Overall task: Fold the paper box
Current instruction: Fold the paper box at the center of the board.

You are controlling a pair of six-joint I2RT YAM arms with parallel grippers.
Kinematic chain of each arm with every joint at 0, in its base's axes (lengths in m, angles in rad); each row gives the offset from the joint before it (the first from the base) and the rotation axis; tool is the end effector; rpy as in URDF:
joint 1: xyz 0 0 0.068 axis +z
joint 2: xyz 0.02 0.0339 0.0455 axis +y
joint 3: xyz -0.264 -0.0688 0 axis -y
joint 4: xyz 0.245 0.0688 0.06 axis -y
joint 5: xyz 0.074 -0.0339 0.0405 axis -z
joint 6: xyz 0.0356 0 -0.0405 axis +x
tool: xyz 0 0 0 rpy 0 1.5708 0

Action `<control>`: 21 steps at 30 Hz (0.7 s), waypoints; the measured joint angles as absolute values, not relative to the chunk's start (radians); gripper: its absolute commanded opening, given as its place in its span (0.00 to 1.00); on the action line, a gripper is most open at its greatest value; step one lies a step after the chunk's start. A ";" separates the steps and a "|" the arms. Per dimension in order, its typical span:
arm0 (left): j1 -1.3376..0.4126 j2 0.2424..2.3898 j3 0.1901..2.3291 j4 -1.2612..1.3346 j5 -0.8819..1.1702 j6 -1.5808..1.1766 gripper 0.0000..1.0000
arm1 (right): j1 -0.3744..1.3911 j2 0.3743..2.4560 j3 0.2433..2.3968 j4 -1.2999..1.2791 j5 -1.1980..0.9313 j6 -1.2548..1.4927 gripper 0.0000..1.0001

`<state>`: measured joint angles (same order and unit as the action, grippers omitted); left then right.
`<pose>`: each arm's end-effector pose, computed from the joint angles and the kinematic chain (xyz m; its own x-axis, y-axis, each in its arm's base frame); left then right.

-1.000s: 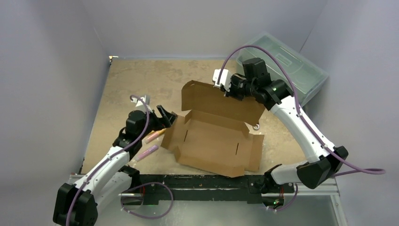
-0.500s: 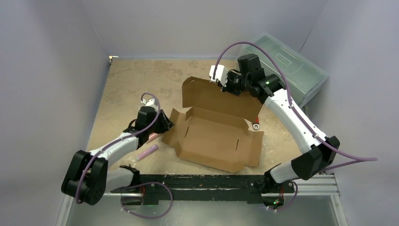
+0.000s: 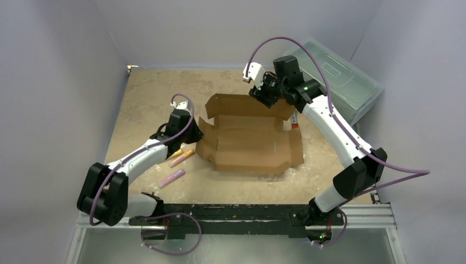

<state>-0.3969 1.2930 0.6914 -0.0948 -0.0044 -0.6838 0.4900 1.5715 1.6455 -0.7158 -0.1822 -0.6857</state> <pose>0.2469 -0.1033 0.2079 -0.7008 -0.3912 -0.5965 -0.0765 0.8726 -0.4825 0.3035 0.1692 0.3902 -0.0346 -0.7243 -0.6887 -0.7918 0.4403 -0.4233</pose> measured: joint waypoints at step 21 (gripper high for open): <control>-0.441 1.478 0.913 -0.291 -0.087 -0.606 0.01 | 0.632 1.150 1.049 -0.727 -0.690 -0.986 0.87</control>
